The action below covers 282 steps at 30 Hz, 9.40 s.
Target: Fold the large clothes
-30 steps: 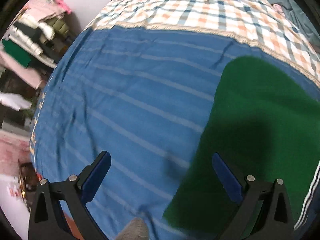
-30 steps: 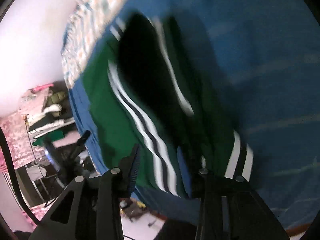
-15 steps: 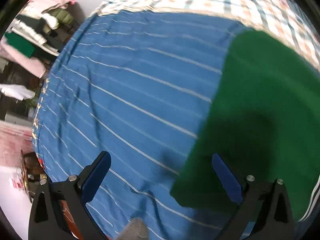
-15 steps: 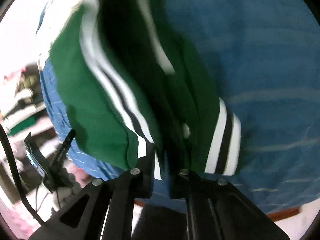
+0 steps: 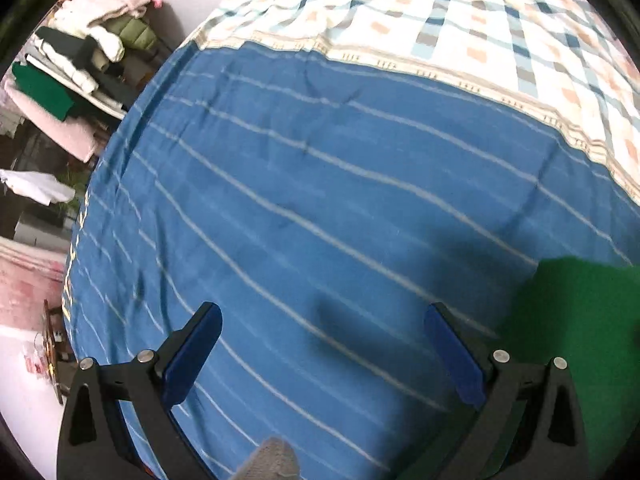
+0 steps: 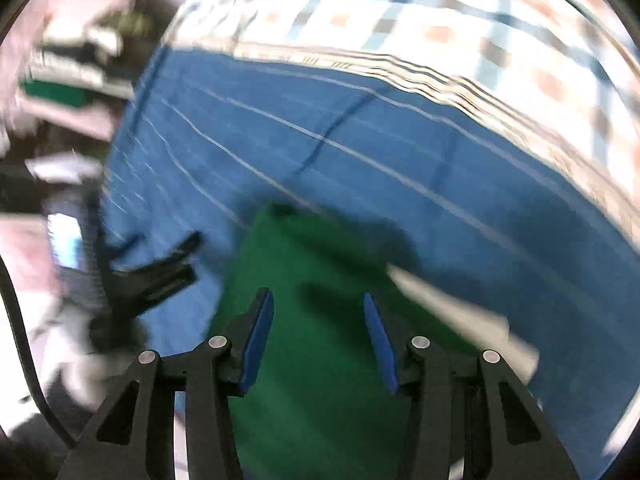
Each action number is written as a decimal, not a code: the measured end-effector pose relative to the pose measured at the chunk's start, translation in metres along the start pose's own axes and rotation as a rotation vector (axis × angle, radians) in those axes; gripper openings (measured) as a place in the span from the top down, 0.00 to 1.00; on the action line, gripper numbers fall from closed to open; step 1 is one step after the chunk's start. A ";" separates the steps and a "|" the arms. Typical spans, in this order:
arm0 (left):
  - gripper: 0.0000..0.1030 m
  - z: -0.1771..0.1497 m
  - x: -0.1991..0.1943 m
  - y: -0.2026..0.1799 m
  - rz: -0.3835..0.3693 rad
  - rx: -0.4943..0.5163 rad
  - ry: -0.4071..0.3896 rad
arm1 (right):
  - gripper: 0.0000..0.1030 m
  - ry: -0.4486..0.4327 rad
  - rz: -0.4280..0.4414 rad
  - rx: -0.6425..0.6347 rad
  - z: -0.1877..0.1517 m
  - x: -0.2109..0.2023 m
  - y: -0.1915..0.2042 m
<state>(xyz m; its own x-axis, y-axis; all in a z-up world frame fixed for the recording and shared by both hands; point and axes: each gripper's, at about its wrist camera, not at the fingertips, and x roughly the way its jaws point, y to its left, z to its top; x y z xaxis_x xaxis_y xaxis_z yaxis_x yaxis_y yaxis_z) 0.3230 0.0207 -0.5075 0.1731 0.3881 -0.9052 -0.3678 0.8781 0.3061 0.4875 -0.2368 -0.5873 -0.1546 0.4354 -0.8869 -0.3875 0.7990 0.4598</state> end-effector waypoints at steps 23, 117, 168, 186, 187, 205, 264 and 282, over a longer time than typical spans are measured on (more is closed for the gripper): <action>0.00 -0.053 -0.064 0.002 -0.050 0.049 -0.047 | 0.47 -0.186 -0.027 0.496 -0.119 -0.087 -0.117; 0.04 -0.039 -0.025 -0.086 -0.831 0.322 0.134 | 0.60 -0.273 0.603 0.712 -0.166 0.078 -0.124; 0.01 0.180 -0.046 -0.118 -0.306 0.253 -0.227 | 0.09 -0.346 -0.542 0.451 0.214 -0.053 -0.077; 0.00 0.071 -0.324 0.017 -0.376 0.175 -0.367 | 0.09 -0.615 -0.657 0.391 -0.017 -0.286 0.175; 0.00 0.062 -0.341 0.026 -0.386 0.177 -0.375 | 0.09 -0.624 -0.660 0.391 -0.030 -0.296 0.186; 0.00 -0.023 -0.487 0.111 -0.400 0.141 -0.511 | 0.09 -0.796 -0.686 0.320 -0.206 -0.443 0.359; 0.00 -0.036 -0.536 0.145 -0.342 0.079 -0.592 | 0.04 -0.866 -0.630 0.224 -0.218 -0.490 0.400; 0.00 -0.028 -0.544 0.137 -0.348 0.077 -0.599 | 0.04 -0.874 -0.617 0.233 -0.216 -0.493 0.401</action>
<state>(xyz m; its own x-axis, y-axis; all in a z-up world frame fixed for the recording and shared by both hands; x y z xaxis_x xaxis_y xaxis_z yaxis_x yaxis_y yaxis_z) 0.1524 -0.0779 0.0189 0.7514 0.1488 -0.6429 -0.1379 0.9881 0.0675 0.2123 -0.2201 0.0249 0.7410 0.0034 -0.6715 0.0190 0.9995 0.0260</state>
